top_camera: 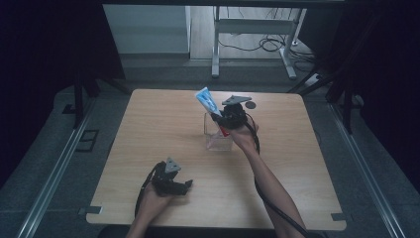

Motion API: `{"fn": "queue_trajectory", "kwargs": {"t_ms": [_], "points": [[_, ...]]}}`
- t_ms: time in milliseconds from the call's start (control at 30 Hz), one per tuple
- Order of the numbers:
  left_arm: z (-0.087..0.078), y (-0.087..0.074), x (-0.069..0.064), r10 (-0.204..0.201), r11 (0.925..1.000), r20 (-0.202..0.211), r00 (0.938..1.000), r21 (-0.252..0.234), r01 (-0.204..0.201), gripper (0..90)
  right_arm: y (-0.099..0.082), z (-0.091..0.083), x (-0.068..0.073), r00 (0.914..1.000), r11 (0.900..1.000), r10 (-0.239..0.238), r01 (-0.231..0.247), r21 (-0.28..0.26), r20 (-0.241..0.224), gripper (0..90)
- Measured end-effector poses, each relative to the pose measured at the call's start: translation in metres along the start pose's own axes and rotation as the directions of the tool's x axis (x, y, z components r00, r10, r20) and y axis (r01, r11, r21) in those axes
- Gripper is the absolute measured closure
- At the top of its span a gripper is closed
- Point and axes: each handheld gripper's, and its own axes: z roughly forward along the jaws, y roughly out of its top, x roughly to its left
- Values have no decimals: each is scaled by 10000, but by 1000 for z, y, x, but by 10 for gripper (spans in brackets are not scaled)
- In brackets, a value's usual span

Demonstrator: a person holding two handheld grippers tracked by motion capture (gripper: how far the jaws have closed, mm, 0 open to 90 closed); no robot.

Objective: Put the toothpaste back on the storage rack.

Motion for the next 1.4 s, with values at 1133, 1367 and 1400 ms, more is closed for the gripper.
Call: {"fn": "queue_trajectory", "kwargs": {"t_ms": [1133, 1367, 1400], "points": [[0, 0, 0, 5, 10000, -4, 10000, 8, -5, 134, -9, 0, 0, 9989, 9974, -58, 92, 711, -472, 643], [0, 0, 0, 12, 10000, -5, 10000, 13, -12, 134, -10, -1, 0, 9984, 9972, -123, 163, 730, -550, 607], [0, 0, 0, 13, 10000, -5, 10000, 13, -13, 134, -10, -1, 1, 9984, 9972, -130, 170, 725, -544, 604]]}}
